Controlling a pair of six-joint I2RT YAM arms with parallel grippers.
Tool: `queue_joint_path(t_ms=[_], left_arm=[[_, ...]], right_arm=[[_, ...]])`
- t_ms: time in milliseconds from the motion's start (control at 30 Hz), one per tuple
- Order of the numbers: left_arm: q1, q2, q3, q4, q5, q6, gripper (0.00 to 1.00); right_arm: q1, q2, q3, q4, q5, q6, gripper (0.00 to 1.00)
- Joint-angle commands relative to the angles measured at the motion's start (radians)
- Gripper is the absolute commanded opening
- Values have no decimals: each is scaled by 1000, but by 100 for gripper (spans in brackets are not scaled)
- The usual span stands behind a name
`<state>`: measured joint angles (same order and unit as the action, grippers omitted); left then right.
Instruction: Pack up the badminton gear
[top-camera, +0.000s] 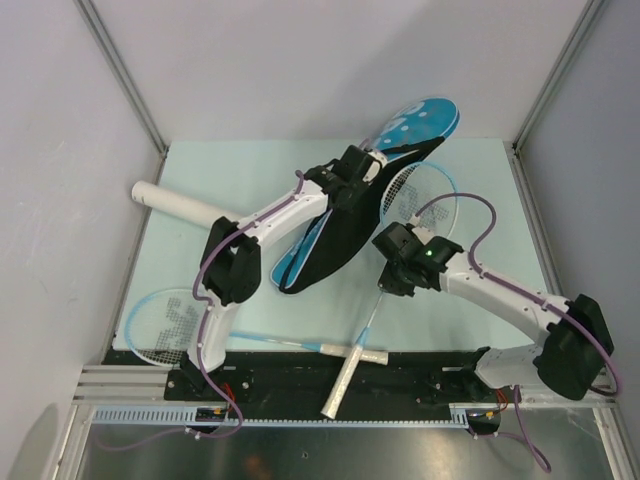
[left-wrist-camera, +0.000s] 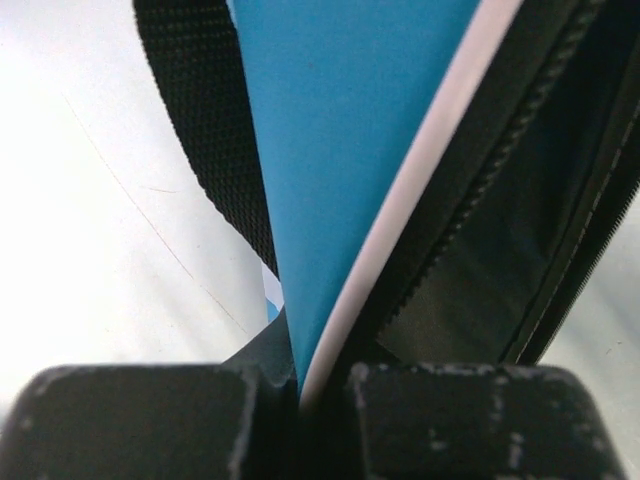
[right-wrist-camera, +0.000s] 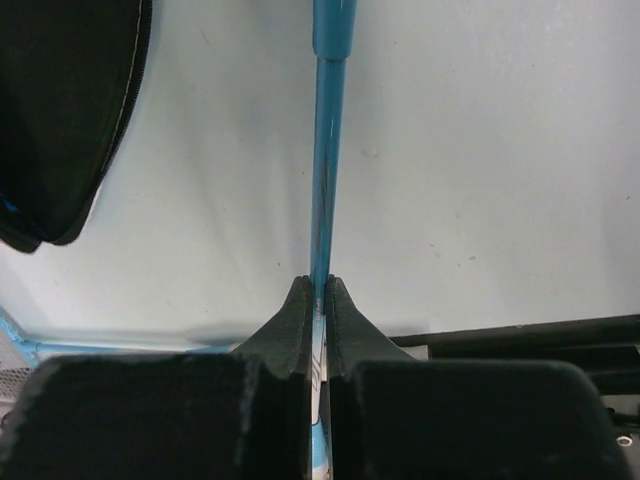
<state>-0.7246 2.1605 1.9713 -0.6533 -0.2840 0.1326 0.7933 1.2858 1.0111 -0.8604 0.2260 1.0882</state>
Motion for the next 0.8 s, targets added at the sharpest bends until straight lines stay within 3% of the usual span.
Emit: queue_joint_path(t_ms=[0,467,767], left_arm=[[-51,-67,-2,57,31,62,0],[-56,-163,-109,57,311,222,0],[2,-189,-66,57,286,277,0]], right_arm=[[-26,56,81,70,-2,-13,0],[-52,228,254,216,-50,-36,0],[-11,172,250,190,-27,-175,0]])
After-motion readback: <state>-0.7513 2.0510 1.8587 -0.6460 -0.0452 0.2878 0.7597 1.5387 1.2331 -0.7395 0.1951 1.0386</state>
